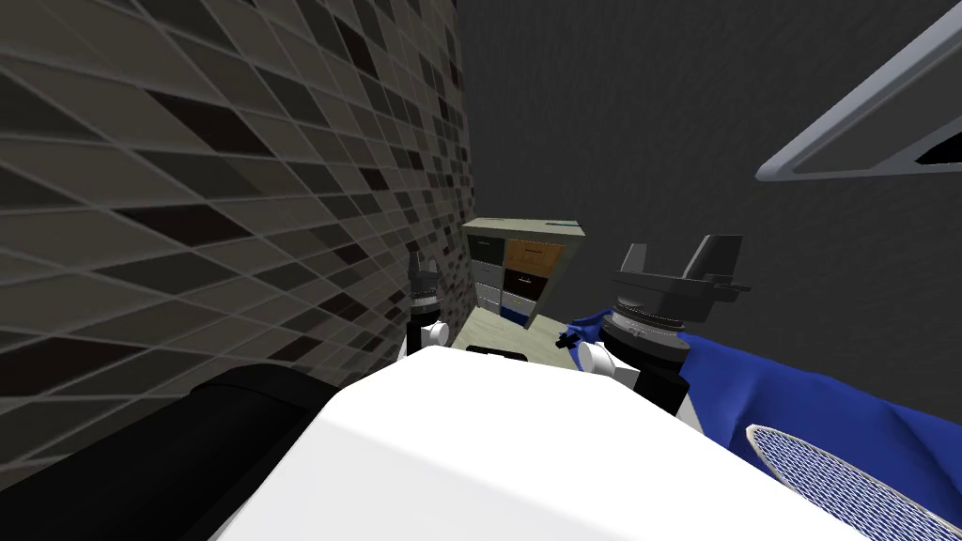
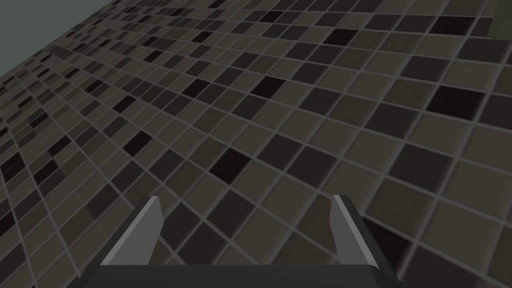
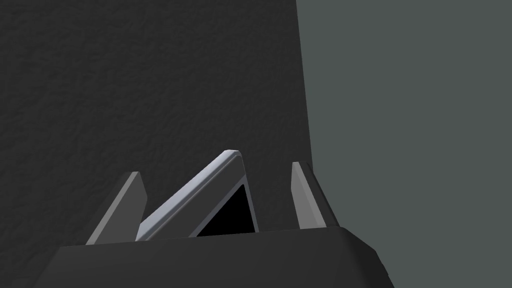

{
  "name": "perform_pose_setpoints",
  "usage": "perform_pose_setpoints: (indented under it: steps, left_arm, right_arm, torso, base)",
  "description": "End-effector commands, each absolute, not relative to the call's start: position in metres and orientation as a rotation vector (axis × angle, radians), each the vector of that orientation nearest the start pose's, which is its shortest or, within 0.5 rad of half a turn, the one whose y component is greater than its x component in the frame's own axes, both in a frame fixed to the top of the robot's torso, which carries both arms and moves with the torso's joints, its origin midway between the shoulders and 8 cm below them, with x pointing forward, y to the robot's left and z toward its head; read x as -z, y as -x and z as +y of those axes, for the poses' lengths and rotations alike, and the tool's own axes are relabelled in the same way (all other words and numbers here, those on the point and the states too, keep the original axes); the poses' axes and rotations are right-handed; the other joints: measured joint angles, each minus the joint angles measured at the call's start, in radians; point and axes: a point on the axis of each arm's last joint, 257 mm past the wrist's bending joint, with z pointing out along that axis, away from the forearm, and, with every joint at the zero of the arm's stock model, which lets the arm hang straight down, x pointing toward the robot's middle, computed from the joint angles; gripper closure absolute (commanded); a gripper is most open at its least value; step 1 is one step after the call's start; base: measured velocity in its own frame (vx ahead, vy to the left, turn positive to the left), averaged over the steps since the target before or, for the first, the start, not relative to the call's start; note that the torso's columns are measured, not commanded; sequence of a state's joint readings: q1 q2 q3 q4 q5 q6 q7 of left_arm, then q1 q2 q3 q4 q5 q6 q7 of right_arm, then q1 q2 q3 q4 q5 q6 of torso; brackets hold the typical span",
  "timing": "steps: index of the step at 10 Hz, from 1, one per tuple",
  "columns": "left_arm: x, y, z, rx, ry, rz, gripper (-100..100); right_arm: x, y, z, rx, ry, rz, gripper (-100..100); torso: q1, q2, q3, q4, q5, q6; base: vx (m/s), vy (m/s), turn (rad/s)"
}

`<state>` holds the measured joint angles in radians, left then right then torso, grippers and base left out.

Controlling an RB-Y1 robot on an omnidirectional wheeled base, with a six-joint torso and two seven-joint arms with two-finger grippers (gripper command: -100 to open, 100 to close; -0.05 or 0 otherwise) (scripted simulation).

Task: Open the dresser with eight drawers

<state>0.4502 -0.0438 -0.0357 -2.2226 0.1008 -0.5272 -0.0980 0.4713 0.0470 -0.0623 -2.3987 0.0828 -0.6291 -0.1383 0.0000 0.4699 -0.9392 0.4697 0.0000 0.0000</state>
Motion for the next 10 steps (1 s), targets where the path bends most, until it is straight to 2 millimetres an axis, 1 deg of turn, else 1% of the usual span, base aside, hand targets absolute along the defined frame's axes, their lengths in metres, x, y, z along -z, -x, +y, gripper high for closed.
perform_pose_setpoints:
  steps: [1,2,3,4,5,7,10]
  left_arm:
    - [-0.020,-0.354,0.280,1.328,0.712,0.529,0]
    - [-0.020,-0.354,0.280,1.328,0.712,0.529,0]
    - [-0.016,-0.356,0.275,1.330,0.685,0.571,-100]
    - [-0.013,-0.359,0.272,1.331,0.670,0.601,-100]
    - [-0.008,-0.362,0.270,1.331,0.656,0.632,-100]
    - [0.005,-0.368,0.266,1.331,0.642,0.687,-100]
    - [0.029,-0.379,0.262,1.328,0.647,0.755,-100]
  right_arm:
    - [-0.103,-0.290,-0.275,-1.378,-0.444,0.416,0]
    - [-0.103,-0.290,-0.275,-1.378,-0.444,0.416,0]
    - [-0.103,-0.290,-0.275,-1.378,-0.444,0.416,0]
    - [-0.103,-0.290,-0.275,-1.378,-0.445,0.416,0]
    - [-0.103,-0.290,-0.275,-1.378,-0.445,0.416,0]
    - [-0.103,-0.290,-0.275,-1.378,-0.445,0.416,0]
    - [-0.103,-0.290,-0.275,-1.378,-0.445,0.416,0]
  torso:
    - [0.000,0.074,-0.148,0.074,0.000,0.000]
    - [0.000,0.148,-0.295,0.148,0.000,0.000]
    - [0.000,0.221,-0.443,0.221,0.000,0.000]
    - [0.000,0.255,-0.512,0.254,0.000,0.000]
    - [0.000,0.264,-0.532,0.264,0.000,0.000]
    - [0.000,0.267,-0.537,0.268,0.000,0.000]
    - [0.000,0.268,-0.537,0.268,0.000,0.000]
  base:
    - [0.000,0.000,0.000]
    - [0.000,0.000,0.000]
    - [0.015,-0.001,-0.013]
    - [0.026,-0.003,-0.024]
    - [0.032,-0.005,-0.026]
    - [0.046,-0.005,-0.033]
    - [0.066,-0.010,-0.044]
